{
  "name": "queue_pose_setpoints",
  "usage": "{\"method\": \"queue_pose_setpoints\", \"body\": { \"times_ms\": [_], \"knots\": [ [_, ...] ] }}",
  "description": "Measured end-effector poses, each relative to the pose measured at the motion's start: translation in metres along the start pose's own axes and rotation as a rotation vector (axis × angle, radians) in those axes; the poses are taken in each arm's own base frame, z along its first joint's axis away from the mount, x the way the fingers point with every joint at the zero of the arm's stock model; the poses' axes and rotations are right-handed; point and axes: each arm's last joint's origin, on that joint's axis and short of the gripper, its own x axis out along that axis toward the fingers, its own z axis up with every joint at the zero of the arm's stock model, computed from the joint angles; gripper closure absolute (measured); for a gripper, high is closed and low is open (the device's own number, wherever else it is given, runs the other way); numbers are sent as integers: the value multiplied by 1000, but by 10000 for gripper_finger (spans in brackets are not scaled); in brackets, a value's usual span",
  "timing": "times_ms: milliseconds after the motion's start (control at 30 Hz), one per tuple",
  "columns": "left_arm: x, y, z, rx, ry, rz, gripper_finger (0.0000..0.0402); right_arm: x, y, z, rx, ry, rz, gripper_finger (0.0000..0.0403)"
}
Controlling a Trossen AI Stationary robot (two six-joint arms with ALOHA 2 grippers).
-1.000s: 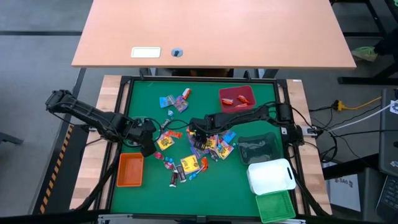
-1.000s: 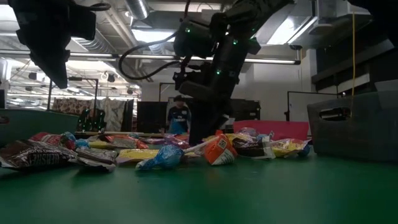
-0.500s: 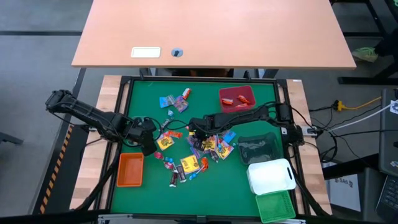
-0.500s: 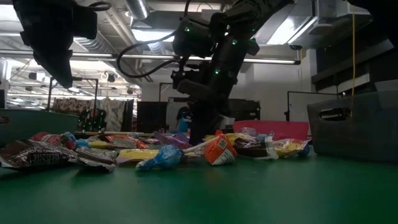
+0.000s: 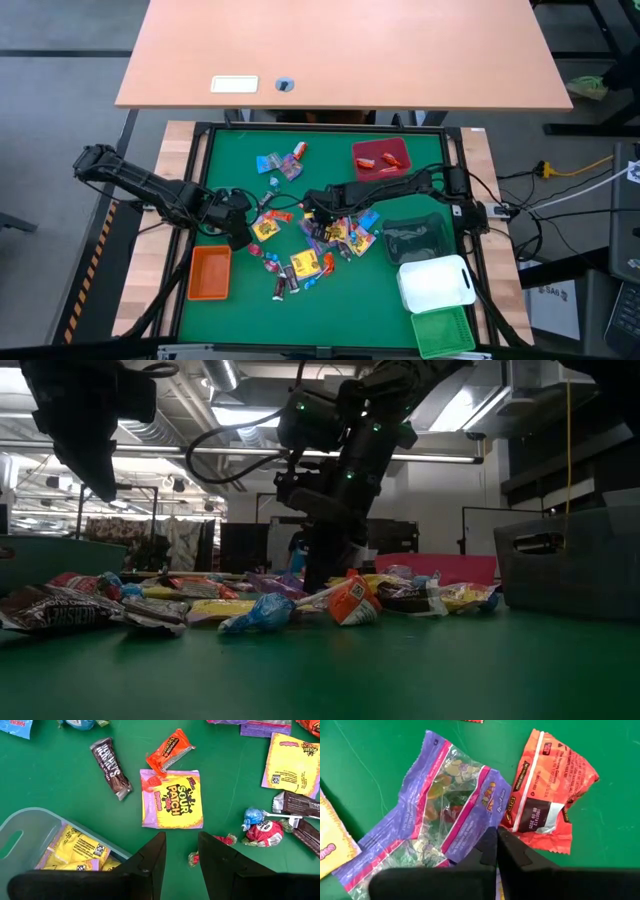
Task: Sort candy
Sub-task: Put the violet candy into the black bin
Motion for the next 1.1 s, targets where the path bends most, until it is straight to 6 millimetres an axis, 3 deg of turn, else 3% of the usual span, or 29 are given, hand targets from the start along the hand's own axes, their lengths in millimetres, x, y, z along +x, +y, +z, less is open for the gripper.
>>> {"method": "queue_pose_setpoints", "body": {
  "times_ms": [300, 500, 733, 1100],
  "knots": [
    [0, 0, 0, 0, 0, 0, 299, -1, 0, 0, -33, -3, 1, 402],
    [0, 0, 0, 0, -1, 0, 299, -12, 1, 4, -60, -28, 11, 402],
    [0, 0, 0, -1, -2, -1, 299, -27, 3, 8, -84, -60, 79, 403],
    [0, 0, 1, -1, -36, 24, 299, -28, 6, 8, -138, -46, 199, 403]
  ]
}}
